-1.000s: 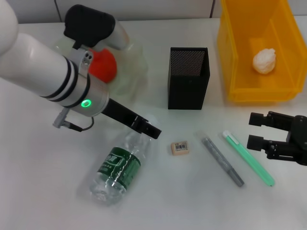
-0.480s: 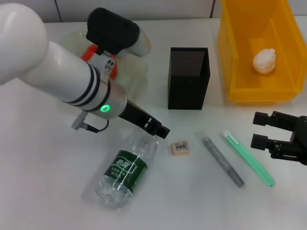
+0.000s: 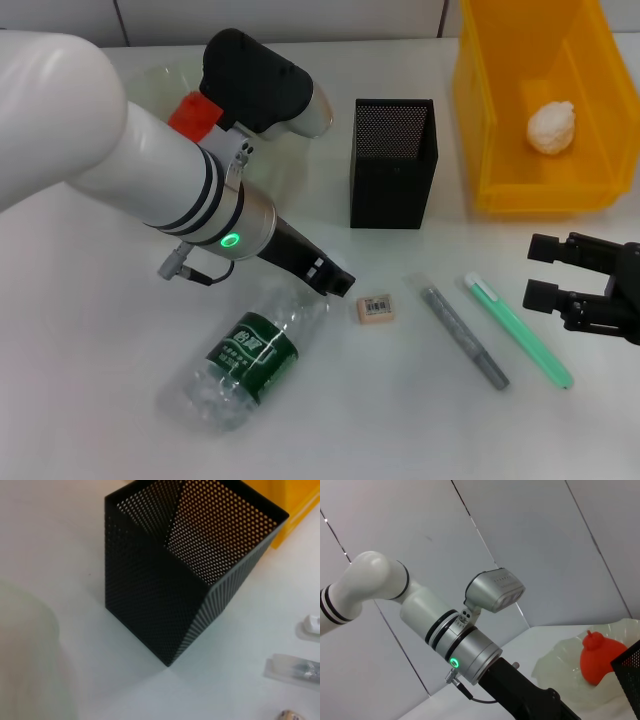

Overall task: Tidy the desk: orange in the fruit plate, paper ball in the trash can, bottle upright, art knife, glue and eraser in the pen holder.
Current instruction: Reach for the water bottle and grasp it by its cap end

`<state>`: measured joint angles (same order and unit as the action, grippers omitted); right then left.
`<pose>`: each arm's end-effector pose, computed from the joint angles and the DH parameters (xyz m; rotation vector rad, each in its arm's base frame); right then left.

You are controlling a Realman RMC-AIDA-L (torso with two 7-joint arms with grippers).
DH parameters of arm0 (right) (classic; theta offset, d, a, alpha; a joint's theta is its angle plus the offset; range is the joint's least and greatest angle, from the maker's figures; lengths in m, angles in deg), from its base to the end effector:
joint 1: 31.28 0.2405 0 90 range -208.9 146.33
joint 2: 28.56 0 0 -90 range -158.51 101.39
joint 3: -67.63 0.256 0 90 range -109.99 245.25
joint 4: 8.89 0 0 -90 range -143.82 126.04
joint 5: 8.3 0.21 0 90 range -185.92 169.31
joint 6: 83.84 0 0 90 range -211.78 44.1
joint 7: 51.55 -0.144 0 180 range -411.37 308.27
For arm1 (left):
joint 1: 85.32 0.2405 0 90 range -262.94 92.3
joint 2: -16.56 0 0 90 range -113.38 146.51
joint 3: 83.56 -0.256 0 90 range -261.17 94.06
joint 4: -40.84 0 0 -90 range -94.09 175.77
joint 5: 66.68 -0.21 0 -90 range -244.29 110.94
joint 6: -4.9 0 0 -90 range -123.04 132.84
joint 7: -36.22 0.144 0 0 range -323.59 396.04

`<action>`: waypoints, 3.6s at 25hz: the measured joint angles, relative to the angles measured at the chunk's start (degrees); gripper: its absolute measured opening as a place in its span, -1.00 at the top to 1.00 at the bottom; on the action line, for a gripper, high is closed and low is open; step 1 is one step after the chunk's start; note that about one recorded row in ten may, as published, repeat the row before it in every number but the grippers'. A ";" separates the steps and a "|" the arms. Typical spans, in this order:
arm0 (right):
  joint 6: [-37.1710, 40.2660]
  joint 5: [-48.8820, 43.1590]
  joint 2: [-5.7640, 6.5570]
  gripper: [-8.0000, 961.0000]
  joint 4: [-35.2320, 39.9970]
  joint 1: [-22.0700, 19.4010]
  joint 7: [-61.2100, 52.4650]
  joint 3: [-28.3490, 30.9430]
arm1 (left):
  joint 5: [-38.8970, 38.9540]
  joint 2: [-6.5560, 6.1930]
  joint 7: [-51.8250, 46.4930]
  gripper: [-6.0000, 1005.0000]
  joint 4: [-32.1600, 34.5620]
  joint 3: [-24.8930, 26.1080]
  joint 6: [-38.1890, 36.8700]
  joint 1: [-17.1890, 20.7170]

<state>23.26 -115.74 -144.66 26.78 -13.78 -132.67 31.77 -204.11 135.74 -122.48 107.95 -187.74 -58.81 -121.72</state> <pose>0.3028 0.2465 0.0351 -2.6538 0.8579 1.0447 -0.1512 0.3442 -0.0989 -2.6678 -0.8825 0.3199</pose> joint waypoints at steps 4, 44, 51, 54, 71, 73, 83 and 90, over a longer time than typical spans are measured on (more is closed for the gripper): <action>-0.03 0.06 0.00 -0.69 0.01 -0.12 -0.02 0.07 | 3.19 -0.13 5.13 0.05 2.51 0.50 -1.68 1.98; -0.04 -0.10 1.80 -0.69 -0.08 -2.22 0.96 7.56 | 19.71 -0.43 26.34 0.16 1.57 30.14 -34.13 0.61; 0.96 -0.53 2.31 -0.69 0.23 -2.29 3.49 6.83 | 18.98 -0.50 25.37 -0.46 1.61 29.78 -33.33 0.02; 1.52 -2.17 2.69 -0.69 0.37 -1.95 4.44 6.67 | 17.93 -0.52 25.09 -0.50 1.53 29.94 -33.01 0.01; 0.04 -3.31 2.81 -0.69 0.46 -2.21 5.39 9.06 | 16.53 -0.34 19.39 -0.49 1.55 21.79 -28.66 -1.60; -0.29 -3.31 2.82 -0.69 0.35 -2.29 5.39 9.70 | 15.32 -0.22 18.20 -0.49 2.01 19.15 -27.49 -2.22; -5.73 -3.31 2.73 -0.68 -0.50 -3.80 5.39 12.90 | 10.92 -0.01 12.06 -0.48 7.31 5.83 -20.68 -4.13; -8.10 -3.21 3.41 -0.68 -2.87 -3.95 5.44 13.54 | 10.59 0.00 7.62 -0.48 7.83 -0.30 -17.67 -4.95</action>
<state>15.17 -118.96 -141.25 23.91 -17.72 -127.22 45.31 -193.52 135.75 -114.86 115.78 -188.04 -76.48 -126.67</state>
